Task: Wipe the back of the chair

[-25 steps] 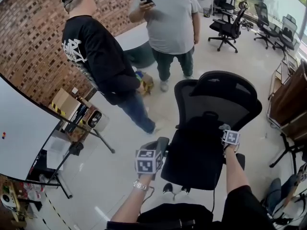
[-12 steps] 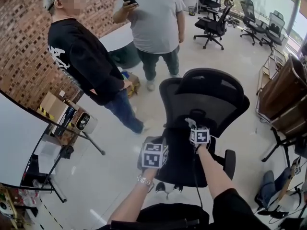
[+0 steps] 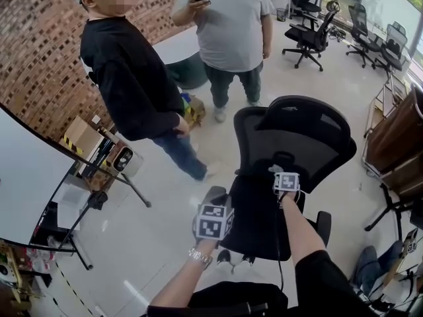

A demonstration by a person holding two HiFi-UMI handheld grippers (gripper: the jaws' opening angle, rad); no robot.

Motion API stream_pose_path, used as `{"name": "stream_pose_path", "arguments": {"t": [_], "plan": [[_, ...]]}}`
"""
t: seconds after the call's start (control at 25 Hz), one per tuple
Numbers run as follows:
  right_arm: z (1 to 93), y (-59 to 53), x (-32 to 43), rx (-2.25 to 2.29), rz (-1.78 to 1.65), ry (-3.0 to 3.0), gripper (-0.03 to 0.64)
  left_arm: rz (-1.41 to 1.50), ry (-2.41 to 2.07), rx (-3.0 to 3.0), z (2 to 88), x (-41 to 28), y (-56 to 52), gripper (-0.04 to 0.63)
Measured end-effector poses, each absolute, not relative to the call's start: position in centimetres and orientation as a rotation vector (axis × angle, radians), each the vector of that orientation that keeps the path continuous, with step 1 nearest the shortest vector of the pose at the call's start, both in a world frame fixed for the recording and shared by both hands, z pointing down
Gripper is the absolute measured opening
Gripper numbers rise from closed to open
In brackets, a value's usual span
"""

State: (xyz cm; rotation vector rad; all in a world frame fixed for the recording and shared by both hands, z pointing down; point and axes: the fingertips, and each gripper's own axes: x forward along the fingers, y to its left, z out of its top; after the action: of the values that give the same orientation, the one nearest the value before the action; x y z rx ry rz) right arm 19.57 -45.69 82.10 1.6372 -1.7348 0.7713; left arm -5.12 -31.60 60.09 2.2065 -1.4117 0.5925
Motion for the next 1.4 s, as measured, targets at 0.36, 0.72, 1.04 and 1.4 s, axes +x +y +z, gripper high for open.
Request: {"name": "stream_pose_path", "arguments": {"t": [0.36, 0.72, 1.04, 1.4], "plan": [[80.9, -36.5, 39.2, 1.908, 0.944, -1.463, 0.043, 0.6, -1.359, 2.253, 60.1, -3.2, -31.2, 0.015], [68.5, -35.0, 27.1, 1.884, 0.853, -1.896, 0.043, 0.561, -1.347, 2.298, 58.8, -0.1, -29.2, 0.015], [59.7, -29.2, 13.6, 1.695, 0.764, -2.123, 0.043, 0.521, -1.35, 2.374, 56.0, 1.5, -25.5, 0.015], [58.0, -19.0, 8.0, 1.719, 0.751, -2.098, 0.043, 0.468, -1.312, 2.467, 53.5, -0.8, -18.4, 0.015]]}}
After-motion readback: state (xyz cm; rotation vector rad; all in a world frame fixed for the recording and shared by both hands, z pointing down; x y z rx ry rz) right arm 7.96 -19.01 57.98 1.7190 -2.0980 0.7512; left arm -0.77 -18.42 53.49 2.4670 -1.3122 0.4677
